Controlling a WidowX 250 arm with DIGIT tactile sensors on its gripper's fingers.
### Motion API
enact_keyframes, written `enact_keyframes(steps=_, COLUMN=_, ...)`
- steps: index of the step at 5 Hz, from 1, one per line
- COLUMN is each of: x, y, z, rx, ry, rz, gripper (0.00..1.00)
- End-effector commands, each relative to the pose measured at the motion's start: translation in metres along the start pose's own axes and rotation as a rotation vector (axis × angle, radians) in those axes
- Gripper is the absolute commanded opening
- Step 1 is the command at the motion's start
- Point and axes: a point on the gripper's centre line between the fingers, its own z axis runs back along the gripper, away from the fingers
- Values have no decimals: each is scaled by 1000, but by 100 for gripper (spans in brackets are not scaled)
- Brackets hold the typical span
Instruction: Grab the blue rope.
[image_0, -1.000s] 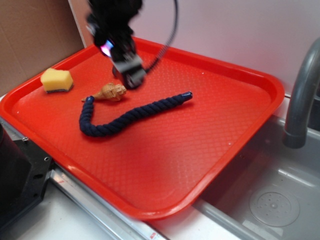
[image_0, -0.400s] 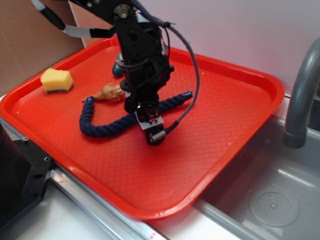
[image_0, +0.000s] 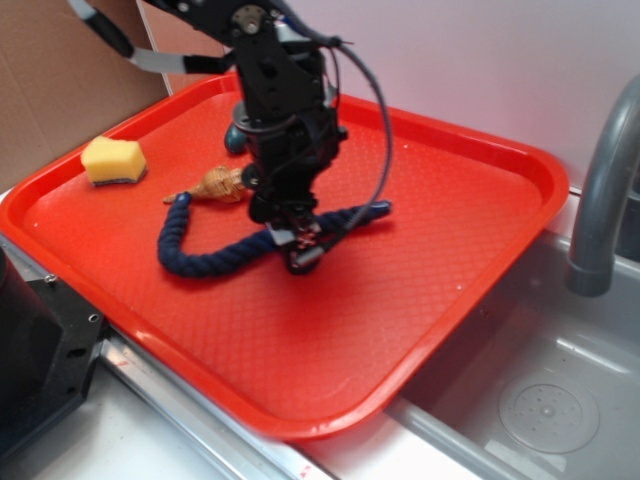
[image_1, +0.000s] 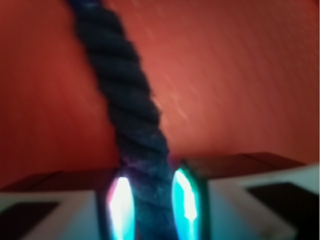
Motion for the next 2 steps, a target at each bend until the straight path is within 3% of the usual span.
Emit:
enact_keyframes(steps=1, x=-24, y=-4, z=53, rx=8, ry=-135, rz=18, gripper=0)
enact_keyframes(steps=2, x=-29, y=-23, z=103, rx=121, ry=-252, rz=109, gripper=0)
